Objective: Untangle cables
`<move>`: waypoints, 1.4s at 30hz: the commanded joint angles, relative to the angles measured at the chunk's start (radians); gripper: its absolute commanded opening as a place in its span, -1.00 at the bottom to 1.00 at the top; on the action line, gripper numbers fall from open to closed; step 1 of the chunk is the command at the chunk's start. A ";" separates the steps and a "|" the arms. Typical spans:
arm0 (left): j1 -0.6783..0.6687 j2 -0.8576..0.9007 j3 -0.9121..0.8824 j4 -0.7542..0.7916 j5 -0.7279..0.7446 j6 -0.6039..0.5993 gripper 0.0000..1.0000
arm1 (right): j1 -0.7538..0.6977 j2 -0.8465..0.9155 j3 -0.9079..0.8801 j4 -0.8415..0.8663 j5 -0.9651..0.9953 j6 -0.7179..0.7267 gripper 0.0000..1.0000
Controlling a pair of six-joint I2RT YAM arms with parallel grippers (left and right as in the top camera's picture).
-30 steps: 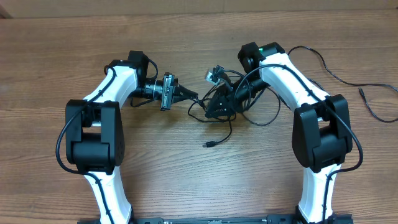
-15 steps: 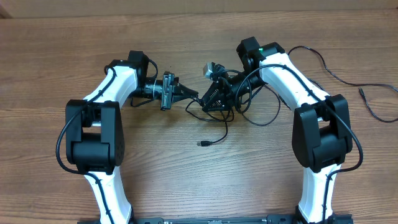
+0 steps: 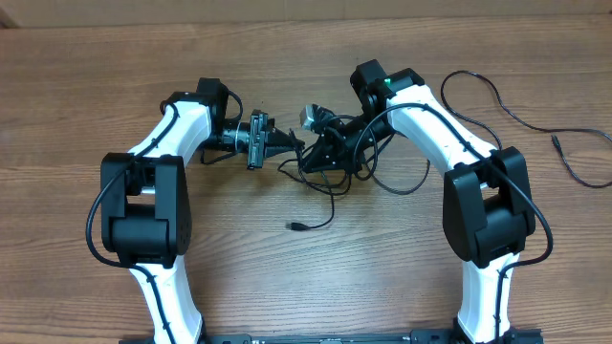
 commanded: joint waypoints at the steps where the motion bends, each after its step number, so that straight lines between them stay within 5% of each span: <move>1: -0.004 0.005 -0.004 0.001 -0.069 0.027 -0.92 | -0.011 -0.032 0.016 0.000 0.024 0.000 -0.92; 5: -0.002 0.005 -0.004 0.001 -0.125 0.035 -0.92 | -0.027 -0.032 0.016 -0.013 0.019 0.000 -0.92; 12: -0.002 0.005 -0.004 0.001 -0.018 0.034 -0.91 | -0.023 -0.032 0.016 -0.029 -0.002 -0.001 -0.92; 15: -0.002 0.005 -0.004 0.000 -0.019 0.034 -0.92 | -0.018 -0.032 0.016 -0.031 -0.007 -0.001 -0.51; 19: -0.002 0.005 -0.004 0.000 0.007 0.029 -0.92 | -0.003 -0.032 0.016 -0.028 -0.007 -0.002 -0.38; 42: 0.000 0.005 -0.004 0.001 0.067 0.050 -0.92 | 0.028 -0.032 0.016 0.048 0.067 0.030 -0.31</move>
